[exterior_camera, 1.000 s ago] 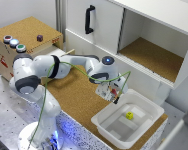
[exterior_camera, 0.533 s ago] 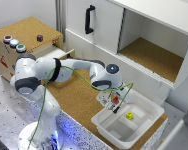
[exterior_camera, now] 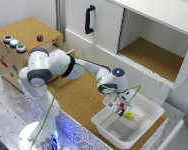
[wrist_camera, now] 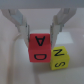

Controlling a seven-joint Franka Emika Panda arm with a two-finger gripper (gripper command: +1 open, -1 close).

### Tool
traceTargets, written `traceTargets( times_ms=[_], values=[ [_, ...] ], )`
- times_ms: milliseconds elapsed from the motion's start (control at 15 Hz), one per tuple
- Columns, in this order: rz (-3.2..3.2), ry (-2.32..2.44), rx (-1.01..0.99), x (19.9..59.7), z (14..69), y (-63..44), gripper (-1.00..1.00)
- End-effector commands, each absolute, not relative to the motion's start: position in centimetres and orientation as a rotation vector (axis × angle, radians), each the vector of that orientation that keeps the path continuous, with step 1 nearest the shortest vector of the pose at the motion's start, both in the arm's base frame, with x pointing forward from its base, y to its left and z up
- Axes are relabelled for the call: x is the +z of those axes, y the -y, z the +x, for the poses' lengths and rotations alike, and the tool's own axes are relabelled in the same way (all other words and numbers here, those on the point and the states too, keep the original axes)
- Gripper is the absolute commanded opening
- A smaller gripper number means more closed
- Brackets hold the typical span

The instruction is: Put the grasped pink object inside the box

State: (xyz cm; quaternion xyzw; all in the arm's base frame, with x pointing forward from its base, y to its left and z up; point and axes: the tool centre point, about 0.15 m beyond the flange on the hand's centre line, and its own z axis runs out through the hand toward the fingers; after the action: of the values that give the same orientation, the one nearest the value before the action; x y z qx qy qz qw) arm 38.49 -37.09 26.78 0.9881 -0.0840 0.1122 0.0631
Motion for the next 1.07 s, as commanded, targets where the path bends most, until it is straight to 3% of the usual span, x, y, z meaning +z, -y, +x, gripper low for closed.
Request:
traceTargets(
  times_ms=[0,200,333,533,667,1000],
  values=[
    [3.061,0.215,0.329,26.3,38.8,37.5,1.00],
    [3.079,0.196,0.333,26.2,38.3,36.5,1.00],
    [3.084,0.167,0.390,28.2,37.9,35.1,1.00],
    [3.037,0.098,0.508,33.0,37.2,31.8,1.00],
    [2.819,0.104,0.625,39.0,35.4,29.1,1.00],
    [2.819,0.104,0.625,39.0,35.4,29.1,1.00]
  ],
)
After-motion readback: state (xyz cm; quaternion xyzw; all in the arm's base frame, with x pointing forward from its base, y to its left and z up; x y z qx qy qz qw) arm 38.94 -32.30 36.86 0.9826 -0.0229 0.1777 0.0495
